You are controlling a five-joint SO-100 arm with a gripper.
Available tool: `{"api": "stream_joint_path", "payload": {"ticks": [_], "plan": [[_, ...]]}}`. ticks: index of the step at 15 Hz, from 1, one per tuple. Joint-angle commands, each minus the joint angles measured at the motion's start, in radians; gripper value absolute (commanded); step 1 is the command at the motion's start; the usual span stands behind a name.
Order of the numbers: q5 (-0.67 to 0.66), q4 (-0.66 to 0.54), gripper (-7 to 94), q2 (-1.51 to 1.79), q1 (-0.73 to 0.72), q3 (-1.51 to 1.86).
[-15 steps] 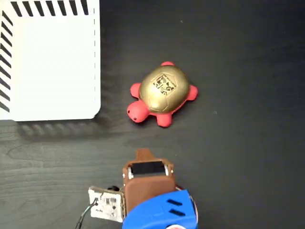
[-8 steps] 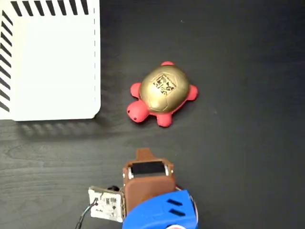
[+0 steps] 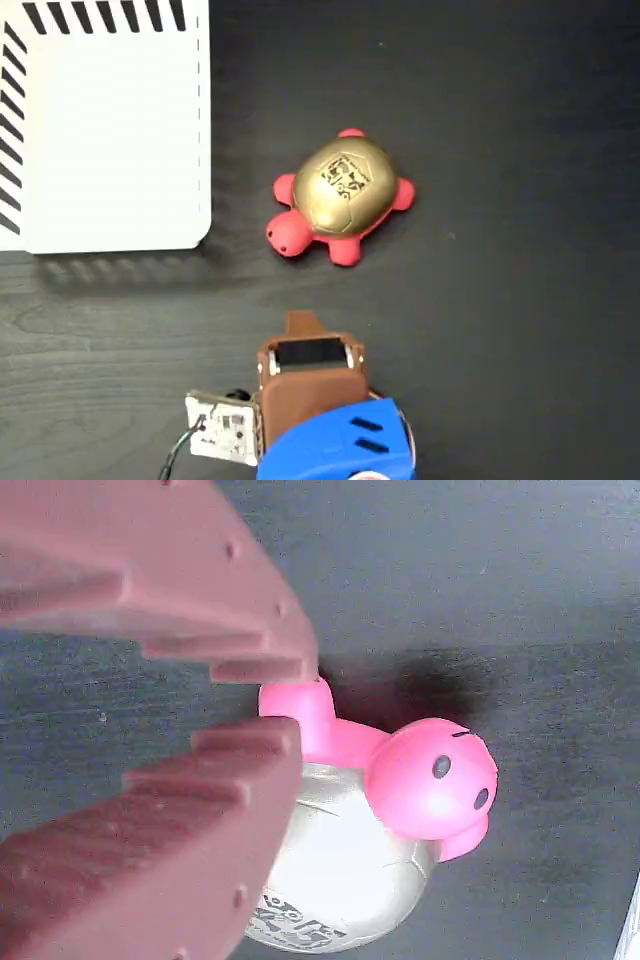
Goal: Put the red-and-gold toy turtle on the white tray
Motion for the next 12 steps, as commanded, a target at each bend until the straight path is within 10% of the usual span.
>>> {"api": "stream_joint_path", "payload": {"ticks": [1,12], "plan": [[0.005,0.006,1,0.009,-0.008,-0.012],[0.02,-0.006,0,-0.038,0.0,-0.015]]}}
